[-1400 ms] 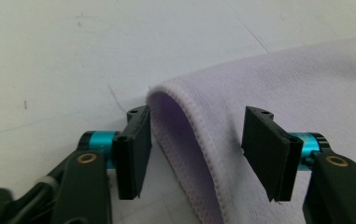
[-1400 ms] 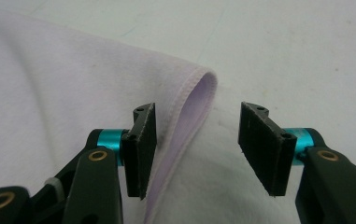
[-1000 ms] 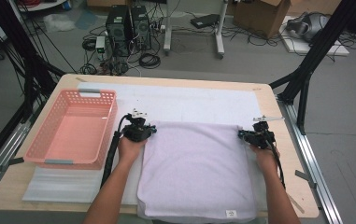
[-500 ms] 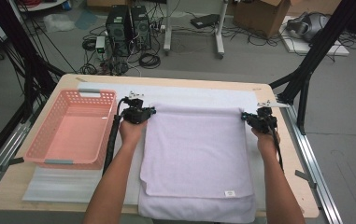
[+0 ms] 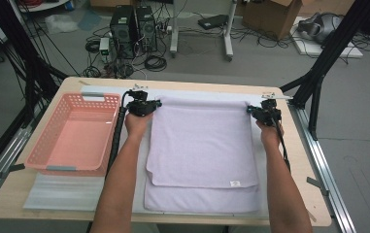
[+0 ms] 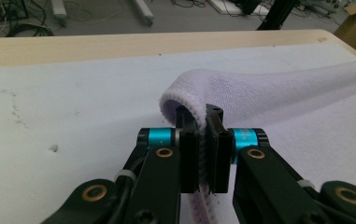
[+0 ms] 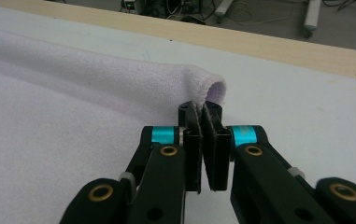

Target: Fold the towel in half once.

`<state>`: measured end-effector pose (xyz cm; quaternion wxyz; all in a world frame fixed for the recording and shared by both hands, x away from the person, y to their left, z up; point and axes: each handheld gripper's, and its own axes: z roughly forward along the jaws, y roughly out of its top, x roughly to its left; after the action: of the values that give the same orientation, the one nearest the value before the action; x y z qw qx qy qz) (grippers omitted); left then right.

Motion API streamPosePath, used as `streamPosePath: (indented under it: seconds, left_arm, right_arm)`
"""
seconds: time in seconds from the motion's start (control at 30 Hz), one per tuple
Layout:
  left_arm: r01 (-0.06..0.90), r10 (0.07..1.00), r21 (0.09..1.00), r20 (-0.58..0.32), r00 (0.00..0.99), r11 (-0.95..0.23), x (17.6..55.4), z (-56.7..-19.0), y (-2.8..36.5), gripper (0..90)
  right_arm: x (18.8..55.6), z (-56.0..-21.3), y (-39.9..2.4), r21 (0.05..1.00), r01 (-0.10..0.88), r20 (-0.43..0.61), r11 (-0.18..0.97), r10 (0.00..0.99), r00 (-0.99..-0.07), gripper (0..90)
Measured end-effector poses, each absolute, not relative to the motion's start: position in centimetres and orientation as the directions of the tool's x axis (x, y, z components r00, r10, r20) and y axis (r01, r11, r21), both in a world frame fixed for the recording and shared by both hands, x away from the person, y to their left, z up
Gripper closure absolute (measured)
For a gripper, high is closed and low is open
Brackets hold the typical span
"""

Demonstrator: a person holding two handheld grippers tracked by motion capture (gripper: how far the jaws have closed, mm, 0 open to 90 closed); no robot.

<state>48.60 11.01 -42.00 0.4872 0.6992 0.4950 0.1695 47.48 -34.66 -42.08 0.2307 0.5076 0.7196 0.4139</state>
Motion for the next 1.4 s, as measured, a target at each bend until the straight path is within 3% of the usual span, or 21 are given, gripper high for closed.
streamPosePath:
  seconds: [0.13, 0.23, 0.83, 1.03, 1.17, 1.4]
  left_arm:
    - [0.523, 0.850, 0.852, -0.259, 0.458, -0.023, 48.3, -42.0, 11.2, 68.3]
    - [0.537, 0.842, 0.843, -0.264, 0.470, -0.035, 47.9, -41.9, 11.2, 62.0]
    - [0.488, 0.810, 0.872, -0.258, 0.526, -0.040, 40.0, -42.5, 11.3, 55.4]
    - [0.478, 0.803, 0.877, -0.251, 0.540, -0.047, 36.8, -42.9, 11.6, 49.5]
    - [0.473, 0.788, 0.880, -0.260, 0.559, -0.046, 35.0, -43.0, 11.9, 45.3]
    - [0.467, 0.775, 0.884, -0.269, 0.573, -0.038, 31.8, -43.2, 12.8, 45.0]
  right_arm:
    - [47.4, -42.4, -34.2, 0.817, 0.559, 0.097, 0.141, 0.922, -0.374, 73.9]
    - [47.0, -41.9, -34.2, 0.819, 0.553, 0.090, 0.153, 0.918, -0.387, 69.7]
    - [40.1, -40.9, -35.3, 0.792, 0.583, 0.109, 0.180, 0.898, -0.425, 59.3]
    - [36.7, -40.7, -34.9, 0.805, 0.559, 0.091, 0.199, 0.890, -0.447, 59.8]
    - [34.7, -40.8, -34.7, 0.812, 0.549, 0.104, 0.196, 0.878, -0.467, 53.5]
    - [31.5, -41.1, -34.4, 0.828, 0.525, 0.104, 0.198, 0.865, -0.490, 51.6]
